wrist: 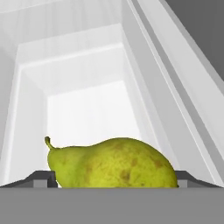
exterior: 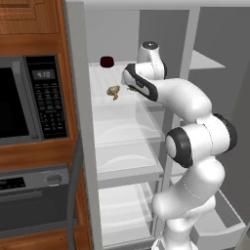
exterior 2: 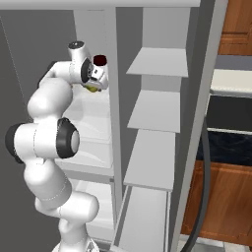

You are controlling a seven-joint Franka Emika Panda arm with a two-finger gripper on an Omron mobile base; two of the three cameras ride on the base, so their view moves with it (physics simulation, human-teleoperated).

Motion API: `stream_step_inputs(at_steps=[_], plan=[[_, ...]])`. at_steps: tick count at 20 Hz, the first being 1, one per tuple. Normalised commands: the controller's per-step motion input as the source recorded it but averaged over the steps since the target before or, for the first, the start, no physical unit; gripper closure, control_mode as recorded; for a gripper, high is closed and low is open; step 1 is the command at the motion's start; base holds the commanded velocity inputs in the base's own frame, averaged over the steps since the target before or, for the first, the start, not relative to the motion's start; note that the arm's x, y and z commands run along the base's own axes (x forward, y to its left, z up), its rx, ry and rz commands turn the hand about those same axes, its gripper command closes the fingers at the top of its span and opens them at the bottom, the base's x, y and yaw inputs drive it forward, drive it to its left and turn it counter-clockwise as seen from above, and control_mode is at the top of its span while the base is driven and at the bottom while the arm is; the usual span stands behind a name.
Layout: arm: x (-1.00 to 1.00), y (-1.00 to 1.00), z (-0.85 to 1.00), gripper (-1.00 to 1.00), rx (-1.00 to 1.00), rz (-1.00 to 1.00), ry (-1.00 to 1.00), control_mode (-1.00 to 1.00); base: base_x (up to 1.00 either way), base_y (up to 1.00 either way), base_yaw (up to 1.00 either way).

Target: Take the pear and mushroom from the fridge shelf and place them in the freezer drawer to begin freezing them.

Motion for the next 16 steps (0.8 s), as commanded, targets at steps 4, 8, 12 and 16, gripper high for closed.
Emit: stream_step_inputs(at_steps=[4,8,12,16], plan=[[-1.0,0.0,0.0,1.0,0.0,0.09,-0.1,-1.0,0.0,0.0,0.0],[-1.0,0.0,0.0,1.0,0.0,0.08,-0.14,-1.0,0.0,0.0,0.0],[-1.0,0.0,0.0,1.0,0.0,0.07,-0.03,-1.0,0.0,0.0,0.0],[-1.0,0.0,-0.12,1.0,-0.01,0.09,0.0,-1.0,0.0,0.0,0.0]])
